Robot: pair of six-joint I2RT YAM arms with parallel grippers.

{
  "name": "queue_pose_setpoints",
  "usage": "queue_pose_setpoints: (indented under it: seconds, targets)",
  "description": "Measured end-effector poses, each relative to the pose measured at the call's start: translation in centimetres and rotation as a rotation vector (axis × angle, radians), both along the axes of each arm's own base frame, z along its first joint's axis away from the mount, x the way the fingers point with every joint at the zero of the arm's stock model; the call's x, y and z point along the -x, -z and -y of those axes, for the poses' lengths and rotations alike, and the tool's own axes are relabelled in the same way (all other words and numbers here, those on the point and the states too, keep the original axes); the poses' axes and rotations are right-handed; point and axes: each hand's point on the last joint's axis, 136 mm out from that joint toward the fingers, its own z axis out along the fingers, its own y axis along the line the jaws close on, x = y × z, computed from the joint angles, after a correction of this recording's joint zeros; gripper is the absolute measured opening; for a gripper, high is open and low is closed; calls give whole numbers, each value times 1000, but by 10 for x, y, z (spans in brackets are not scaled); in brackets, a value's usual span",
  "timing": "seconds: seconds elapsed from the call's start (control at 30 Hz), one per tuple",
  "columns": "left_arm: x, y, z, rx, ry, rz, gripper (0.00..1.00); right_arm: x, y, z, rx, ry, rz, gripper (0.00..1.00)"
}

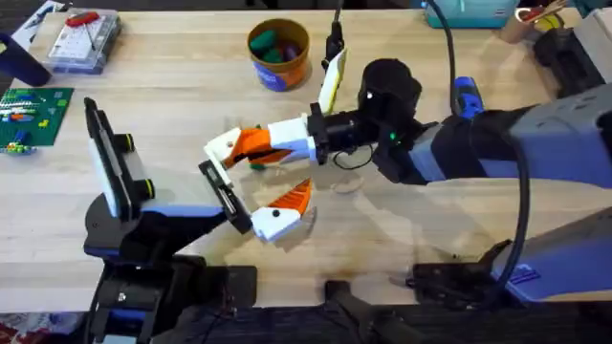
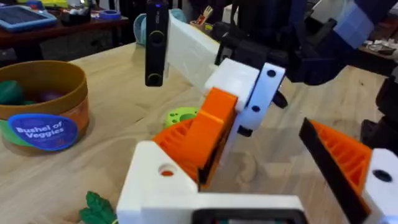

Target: Pick up the gripper from the table and insert it into the empty holder that is missing its gripper. Then pick up a screw, insert it into the mounting hole, and use the screwdriver to tighten it. Finally, clean up the table by picking up the vegetable and placing it into the bucket.

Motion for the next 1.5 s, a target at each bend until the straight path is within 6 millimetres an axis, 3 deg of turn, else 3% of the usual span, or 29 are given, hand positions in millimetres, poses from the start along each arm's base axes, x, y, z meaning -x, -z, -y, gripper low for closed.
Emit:
queue_pose_setpoints:
  seconds: [0.47,0.5,0.67,0.7,0.73,1.03,1.5]
  targets:
    - [0,0,0,0,1,0,990,0,0,0,0,-2,-1,30]
    - [1,0,1,1,9,0,990,0,1,0,2,1,-1,136]
    - [16,0,11,4,107,-5,990,-2,2,-1,10,13,-1,882]
    - [19,0,12,5,122,-6,990,-3,2,-1,9,15,3,964]
    - [20,0,13,6,132,-6,990,-3,2,-1,9,17,5,987]
    - [24,0,15,6,157,-7,990,-8,2,3,6,26,13,995]
    - [26,0,15,7,168,-8,990,-33,-5,43,-26,15,33,995]
